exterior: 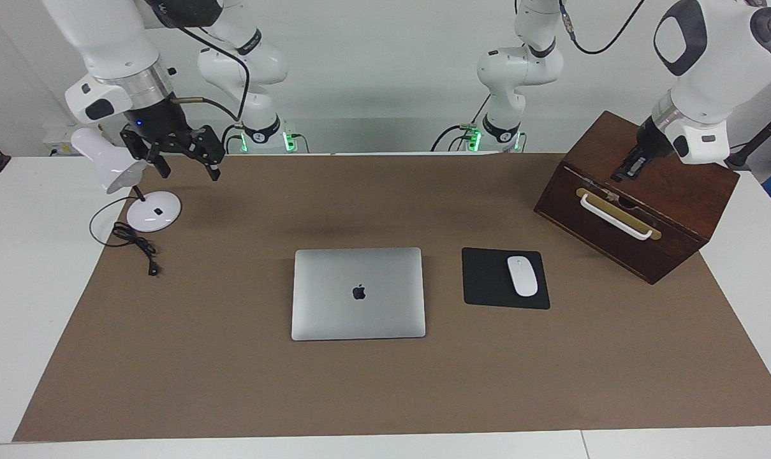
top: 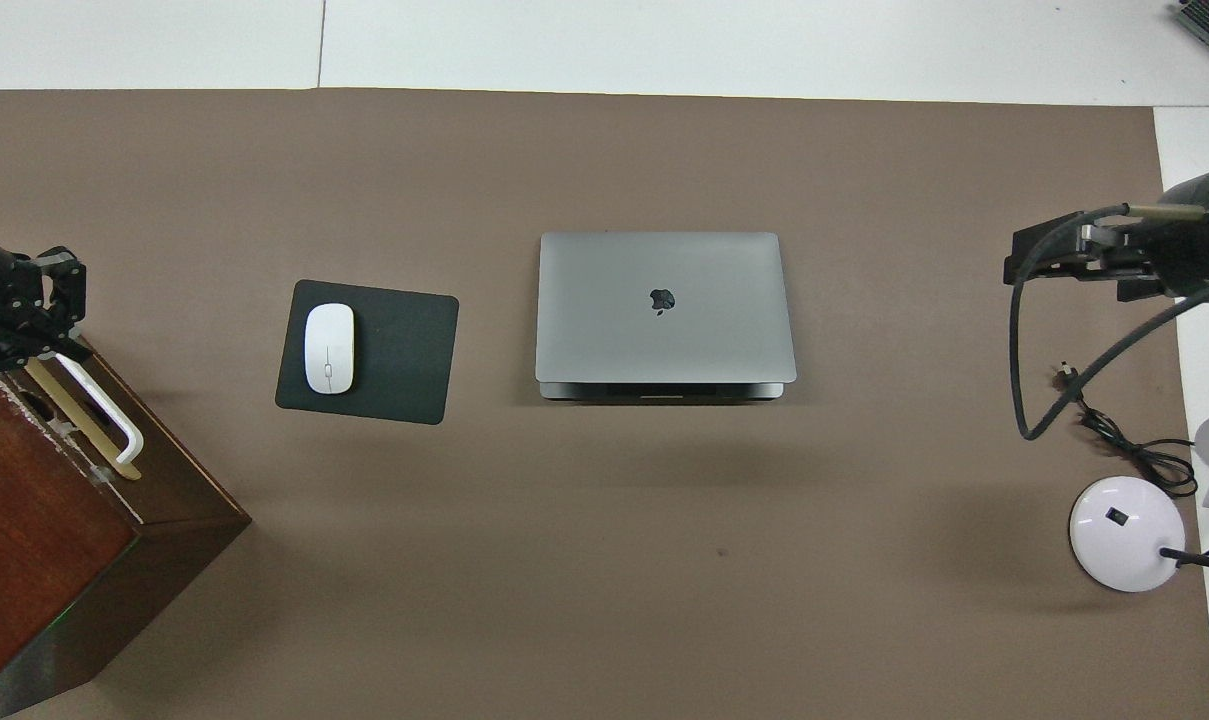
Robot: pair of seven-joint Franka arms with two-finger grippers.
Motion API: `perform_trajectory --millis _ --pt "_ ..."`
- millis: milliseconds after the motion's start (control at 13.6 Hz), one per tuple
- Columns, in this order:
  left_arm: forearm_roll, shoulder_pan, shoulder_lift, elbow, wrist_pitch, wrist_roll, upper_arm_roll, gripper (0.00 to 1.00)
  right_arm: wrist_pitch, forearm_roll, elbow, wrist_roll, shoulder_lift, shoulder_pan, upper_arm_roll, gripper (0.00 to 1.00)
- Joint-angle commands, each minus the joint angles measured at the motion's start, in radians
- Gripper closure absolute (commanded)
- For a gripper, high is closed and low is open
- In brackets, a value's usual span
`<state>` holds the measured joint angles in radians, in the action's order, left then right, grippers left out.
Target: Close laptop with both arms
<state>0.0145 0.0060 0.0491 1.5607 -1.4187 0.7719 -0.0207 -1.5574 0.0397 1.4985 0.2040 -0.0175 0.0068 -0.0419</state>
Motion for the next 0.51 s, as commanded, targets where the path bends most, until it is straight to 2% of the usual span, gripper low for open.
perform_trajectory --millis 0,73,147,294,440 --pt "0.015 0.026 -0.052 0.082 0.009 -0.043 0.005 0.77 0.037 0.020 0.009 -0.029 0.027 -0.033 -0.015 0.00" --pt "0.015 0.047 -0.087 0.129 -0.008 -0.077 0.005 0.61 0.052 0.020 0.009 -0.029 0.034 -0.034 -0.015 0.00" --pt "0.016 0.046 -0.087 0.122 -0.022 -0.094 0.007 0.01 0.068 0.017 0.011 -0.029 0.036 -0.036 -0.015 0.00" --pt "0.016 0.035 -0.087 0.122 -0.031 -0.091 0.007 0.00 0.071 0.012 0.028 -0.040 0.041 -0.050 -0.015 0.00" --pt "0.018 0.029 -0.092 0.114 -0.052 -0.213 0.013 0.00 0.069 0.006 0.045 -0.055 0.053 -0.056 -0.013 0.00"
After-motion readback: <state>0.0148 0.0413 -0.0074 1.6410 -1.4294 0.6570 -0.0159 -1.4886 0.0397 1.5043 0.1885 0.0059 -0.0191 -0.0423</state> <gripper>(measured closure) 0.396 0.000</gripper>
